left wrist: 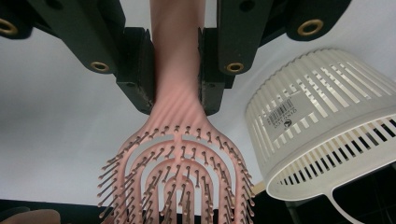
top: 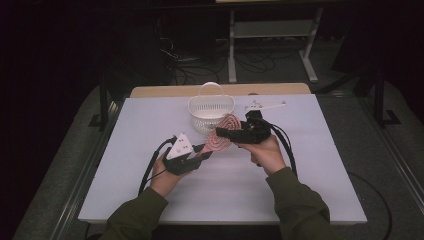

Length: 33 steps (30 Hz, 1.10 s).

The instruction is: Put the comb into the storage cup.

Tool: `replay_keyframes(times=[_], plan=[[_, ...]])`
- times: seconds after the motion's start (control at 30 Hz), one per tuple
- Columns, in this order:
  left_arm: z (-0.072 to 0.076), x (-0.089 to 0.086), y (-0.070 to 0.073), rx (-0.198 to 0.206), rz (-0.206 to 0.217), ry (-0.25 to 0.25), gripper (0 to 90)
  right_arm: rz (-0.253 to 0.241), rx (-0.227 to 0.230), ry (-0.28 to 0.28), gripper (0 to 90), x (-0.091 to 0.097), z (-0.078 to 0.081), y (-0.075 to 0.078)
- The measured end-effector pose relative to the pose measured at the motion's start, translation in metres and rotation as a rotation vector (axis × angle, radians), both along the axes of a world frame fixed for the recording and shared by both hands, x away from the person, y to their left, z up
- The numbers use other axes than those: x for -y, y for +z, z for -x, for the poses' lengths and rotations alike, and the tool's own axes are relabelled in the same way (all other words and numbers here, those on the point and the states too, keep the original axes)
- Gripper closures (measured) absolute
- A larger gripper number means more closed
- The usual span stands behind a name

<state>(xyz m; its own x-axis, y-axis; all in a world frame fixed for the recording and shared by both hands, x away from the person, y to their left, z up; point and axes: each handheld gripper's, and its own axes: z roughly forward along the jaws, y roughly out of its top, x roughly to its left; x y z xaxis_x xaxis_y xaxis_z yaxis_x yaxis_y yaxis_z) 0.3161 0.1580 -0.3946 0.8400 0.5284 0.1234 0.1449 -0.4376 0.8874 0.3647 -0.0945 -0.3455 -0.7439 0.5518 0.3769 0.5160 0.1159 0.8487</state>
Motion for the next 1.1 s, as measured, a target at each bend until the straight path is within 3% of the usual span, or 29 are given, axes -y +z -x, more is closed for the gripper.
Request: replay_keyframes(times=[0.6,1.1], plan=[[-0.002,0.0015,-0.0041,-0.005,-0.022,-0.016,69.9,-0.021,-0.026,0.011,53.9,0.0002,-0.0003,0.0009],[-0.0037,0.0013,-0.0059,-0.016,-0.022,-0.024,70.5,-0.057,-0.04,0.056,61.9,-0.0002,0.0007,0.0027]])
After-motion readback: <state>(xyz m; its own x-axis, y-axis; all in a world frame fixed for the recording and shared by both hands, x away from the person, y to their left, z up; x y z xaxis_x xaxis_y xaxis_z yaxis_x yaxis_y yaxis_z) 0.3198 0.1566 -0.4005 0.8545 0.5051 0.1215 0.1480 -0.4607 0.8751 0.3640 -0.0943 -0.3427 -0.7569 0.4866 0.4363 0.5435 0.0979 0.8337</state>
